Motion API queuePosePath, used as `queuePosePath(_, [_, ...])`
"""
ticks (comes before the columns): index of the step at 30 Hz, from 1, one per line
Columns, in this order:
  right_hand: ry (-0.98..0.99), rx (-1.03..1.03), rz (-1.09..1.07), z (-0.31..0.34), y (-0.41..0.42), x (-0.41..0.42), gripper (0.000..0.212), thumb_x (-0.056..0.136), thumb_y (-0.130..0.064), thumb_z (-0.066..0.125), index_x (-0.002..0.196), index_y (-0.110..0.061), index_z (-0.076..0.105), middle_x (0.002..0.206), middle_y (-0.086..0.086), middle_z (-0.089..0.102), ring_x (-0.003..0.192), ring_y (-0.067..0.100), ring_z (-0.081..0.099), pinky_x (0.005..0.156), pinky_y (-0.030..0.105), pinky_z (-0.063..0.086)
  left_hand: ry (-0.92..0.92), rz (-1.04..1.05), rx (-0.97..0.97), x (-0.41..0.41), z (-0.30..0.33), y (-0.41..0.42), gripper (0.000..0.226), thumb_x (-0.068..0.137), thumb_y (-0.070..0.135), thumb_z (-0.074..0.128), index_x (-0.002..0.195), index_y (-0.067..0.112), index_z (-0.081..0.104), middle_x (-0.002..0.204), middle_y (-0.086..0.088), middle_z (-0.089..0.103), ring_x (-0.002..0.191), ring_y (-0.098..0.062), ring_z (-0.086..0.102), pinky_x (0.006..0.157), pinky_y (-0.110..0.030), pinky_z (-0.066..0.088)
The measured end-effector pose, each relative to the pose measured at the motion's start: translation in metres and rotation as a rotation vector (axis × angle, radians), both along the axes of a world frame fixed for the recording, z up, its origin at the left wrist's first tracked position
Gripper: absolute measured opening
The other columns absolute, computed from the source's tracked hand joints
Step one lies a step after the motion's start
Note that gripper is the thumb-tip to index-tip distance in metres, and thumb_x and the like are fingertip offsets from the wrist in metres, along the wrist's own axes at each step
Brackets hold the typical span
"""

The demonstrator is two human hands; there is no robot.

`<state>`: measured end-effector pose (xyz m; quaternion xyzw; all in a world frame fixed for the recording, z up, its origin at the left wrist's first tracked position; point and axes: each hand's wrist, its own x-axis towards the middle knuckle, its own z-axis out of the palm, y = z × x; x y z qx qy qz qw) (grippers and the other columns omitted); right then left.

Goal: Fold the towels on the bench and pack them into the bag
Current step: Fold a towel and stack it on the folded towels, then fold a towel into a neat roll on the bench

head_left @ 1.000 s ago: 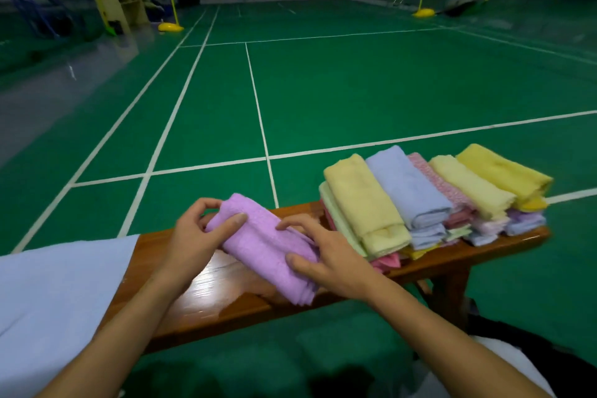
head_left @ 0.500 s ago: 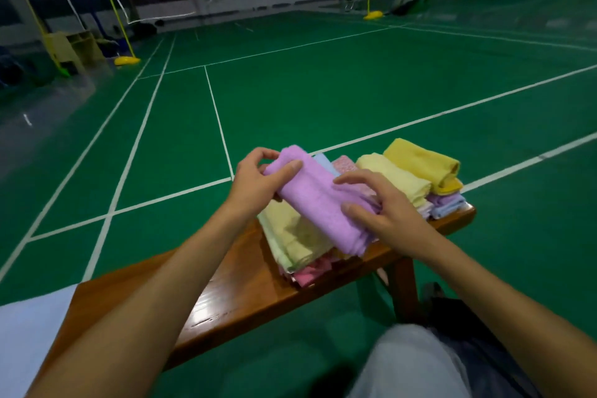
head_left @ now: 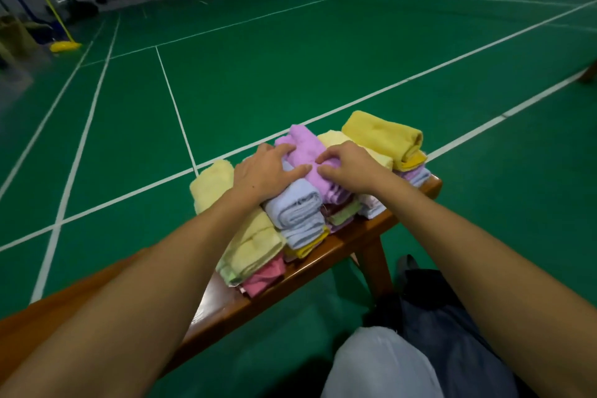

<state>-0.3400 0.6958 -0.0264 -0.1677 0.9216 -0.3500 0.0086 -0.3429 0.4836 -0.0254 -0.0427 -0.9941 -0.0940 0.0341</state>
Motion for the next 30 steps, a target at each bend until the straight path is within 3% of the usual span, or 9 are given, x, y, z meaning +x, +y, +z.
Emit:
queuePosePath(2, [0.012,0.021,-0.016,0.0,-0.003,-0.003,0.027,0.099,-0.025,0.067,0.122,-0.013,0.075,0.124,0.017,0.072,0.101,0.028,0.069,0.083,0.037,0.056,0.017,-0.005,-0.018,-0.001,-0.001,-0.001,0.077,0.086,0.09,0.043,0.151,0.048,0.043,0.147,-0.008,0.053,0.125,-0.036,0.061,0.099,-0.054,0.052])
queuePosePath(6, [0.022,0.092,-0.043,-0.002,-0.01,-0.005,0.03,0.098,-0.029,0.066,0.121,-0.013,0.075,0.124,0.019,0.068,0.097,0.031,0.066,0.077,0.036,0.051,0.015,-0.01,-0.005,0.001,0.0,0.0,0.076,0.089,0.086,0.045,0.153,0.045,0.042,0.149,-0.008,0.052,0.127,-0.035,0.06,0.101,-0.053,0.051])
queuePosePath(10, [0.041,0.227,-0.098,0.003,-0.015,0.001,0.032,0.096,-0.044,0.058,0.117,-0.028,0.076,0.123,0.012,0.067,0.111,0.04,0.061,0.1,0.05,0.049,-0.017,-0.015,0.073,0.004,0.006,-0.001,0.075,0.09,0.08,0.053,0.153,0.04,0.045,0.154,-0.008,0.049,0.134,-0.032,0.055,0.104,-0.052,0.05])
queuePosePath(13, [0.03,0.296,-0.115,0.011,-0.018,0.004,0.04,0.091,-0.05,0.048,0.114,-0.031,0.074,0.124,0.01,0.067,0.116,0.04,0.054,0.101,0.053,0.046,-0.008,-0.026,0.187,0.013,0.018,-0.007,0.07,0.091,0.072,0.06,0.149,0.035,0.05,0.154,-0.005,0.049,0.135,-0.029,0.054,0.106,-0.052,0.049])
queuePosePath(15, [0.048,0.313,-0.133,0.026,-0.022,0.016,0.04,0.096,-0.049,0.05,0.125,-0.029,0.068,0.135,0.012,0.058,0.125,0.04,0.047,0.103,0.053,0.044,0.028,-0.056,0.267,0.024,0.029,-0.015,0.068,0.089,0.071,0.06,0.145,0.032,0.054,0.15,-0.001,0.053,0.134,-0.025,0.054,0.107,-0.05,0.049])
queuePosePath(18, [0.163,0.196,-0.118,0.05,-0.035,0.036,0.042,0.103,-0.038,0.058,0.141,-0.02,0.057,0.143,0.012,0.047,0.131,0.037,0.044,0.106,0.049,0.043,0.117,-0.078,0.379,0.047,0.05,-0.035,0.059,0.091,0.067,0.06,0.138,0.031,0.059,0.141,0.006,0.059,0.116,-0.018,0.064,0.101,-0.047,0.053])
queuePosePath(22, [0.276,0.043,-0.007,0.076,-0.069,0.072,0.04,0.102,-0.037,0.061,0.136,-0.016,0.059,0.133,0.007,0.054,0.123,0.03,0.054,0.103,0.046,0.046,0.278,-0.086,0.411,0.093,0.076,-0.075,0.033,0.099,0.052,0.064,0.126,0.033,0.064,0.125,0.015,0.063,0.081,-0.002,0.065,0.086,-0.041,0.057])
queuePosePath(27, [0.347,-0.074,0.152,0.086,-0.134,0.126,0.038,0.099,-0.044,0.055,0.129,-0.022,0.061,0.124,-0.002,0.058,0.115,0.02,0.058,0.098,0.042,0.05,0.411,-0.046,0.402,0.17,0.091,-0.149,0.016,0.097,0.049,0.065,0.11,0.039,0.064,0.111,0.02,0.065,0.078,0.001,0.065,0.08,-0.039,0.058])
queuePosePath(30, [0.349,-0.131,0.259,0.08,-0.182,0.156,0.03,0.1,-0.04,0.056,0.126,-0.026,0.061,0.122,-0.007,0.058,0.111,0.013,0.059,0.096,0.041,0.052,0.414,0.01,0.356,0.222,0.083,-0.207,0.023,0.094,0.054,0.059,0.111,0.04,0.064,0.111,0.023,0.065,0.08,0.002,0.066,0.08,-0.037,0.058])
